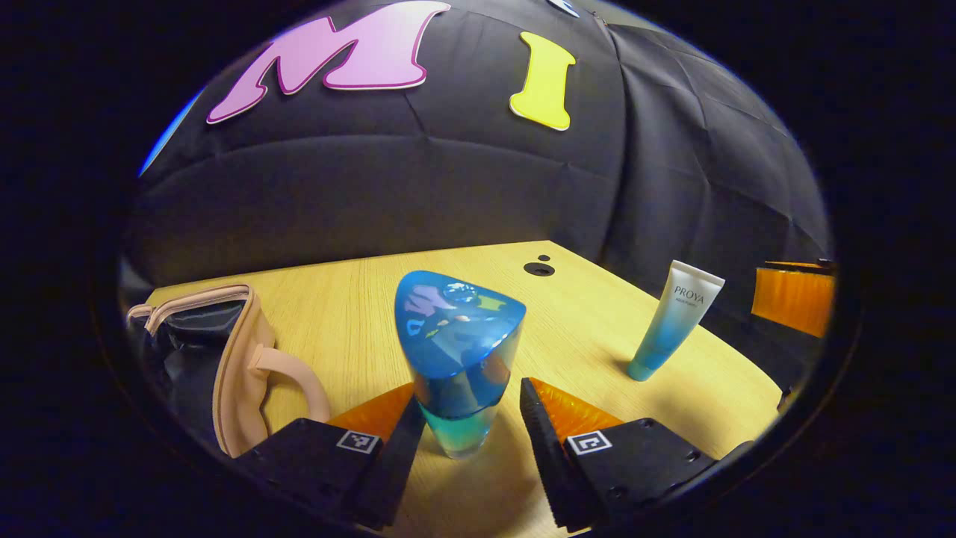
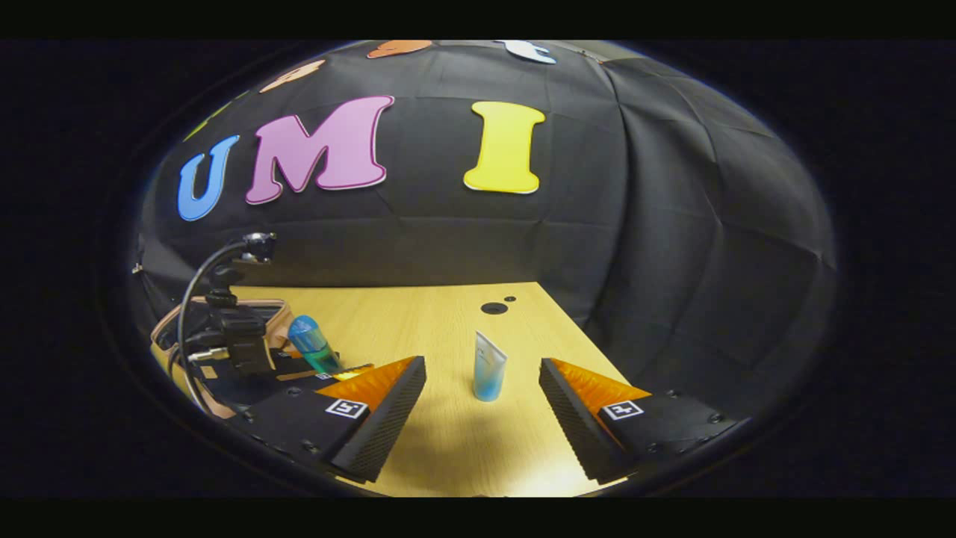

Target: First open the suitcase, pack the skin care products into it, and then close the suitcase.

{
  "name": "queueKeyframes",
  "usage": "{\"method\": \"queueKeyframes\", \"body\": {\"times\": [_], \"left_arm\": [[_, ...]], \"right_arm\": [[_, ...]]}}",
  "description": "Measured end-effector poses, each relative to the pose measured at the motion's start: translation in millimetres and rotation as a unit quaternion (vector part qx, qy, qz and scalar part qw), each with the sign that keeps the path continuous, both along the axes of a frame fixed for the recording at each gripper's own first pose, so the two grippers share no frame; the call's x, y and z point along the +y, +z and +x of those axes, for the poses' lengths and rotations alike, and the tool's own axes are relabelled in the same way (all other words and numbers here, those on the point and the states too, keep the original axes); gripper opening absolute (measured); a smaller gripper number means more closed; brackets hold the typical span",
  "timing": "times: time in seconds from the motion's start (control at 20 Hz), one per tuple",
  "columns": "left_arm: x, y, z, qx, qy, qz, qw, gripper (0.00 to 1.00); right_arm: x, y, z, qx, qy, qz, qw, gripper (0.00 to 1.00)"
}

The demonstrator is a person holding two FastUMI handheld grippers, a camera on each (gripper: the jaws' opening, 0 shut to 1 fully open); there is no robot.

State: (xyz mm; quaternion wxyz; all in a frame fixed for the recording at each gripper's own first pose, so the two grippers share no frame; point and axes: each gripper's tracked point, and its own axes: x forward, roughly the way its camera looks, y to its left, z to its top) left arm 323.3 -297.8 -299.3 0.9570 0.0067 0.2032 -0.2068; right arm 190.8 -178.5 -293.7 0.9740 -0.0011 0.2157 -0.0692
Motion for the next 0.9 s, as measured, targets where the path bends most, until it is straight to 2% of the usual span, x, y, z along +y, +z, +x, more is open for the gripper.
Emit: {"method": "queueKeyframes", "body": {"times": [0.1,0.15,0.25,0.3,0.35,0.7,0.75,0.8,0.85,0.9], "left_arm": [[4,-8,6,0.004,0.008,0.007,1.0,0.66],[3,-5,5,0.003,0.007,0.003,1.0,0.47],[6,-5,3,0.005,0.013,0.0,1.0,0.47],[8,-5,3,0.006,0.016,-0.002,1.0,0.43],[9,-5,2,0.006,0.018,-0.003,1.0,0.47],[13,-10,1,0.004,0.024,0.006,1.0,0.46],[14,-10,0,0.006,0.027,0.003,1.0,0.47],[14,-10,-1,0.008,0.03,0.0,1.0,0.46],[15,-10,-1,0.009,0.031,-0.002,0.999,0.46],[16,-10,-4,0.009,0.032,-0.003,0.999,0.47]], "right_arm": [[-3,-20,9,0.013,-0.007,0.013,1.0,0.97],[-2,-29,13,0.018,-0.007,0.015,1.0,0.98],[-5,-42,24,0.019,-0.007,0.01,1.0,0.98],[-7,-51,28,0.023,-0.009,0.01,1.0,0.98],[-7,-59,33,0.028,-0.011,0.015,0.999,0.98],[-19,-98,69,0.028,-0.038,0.03,0.998,0.97],[-20,-104,70,0.033,-0.037,0.027,0.998,0.95],[-19,-111,68,0.042,-0.035,0.024,0.998,0.86],[-17,-117,67,0.051,-0.032,0.025,0.998,0.72],[-17,-119,67,0.054,-0.031,0.023,0.998,0.72]]}}
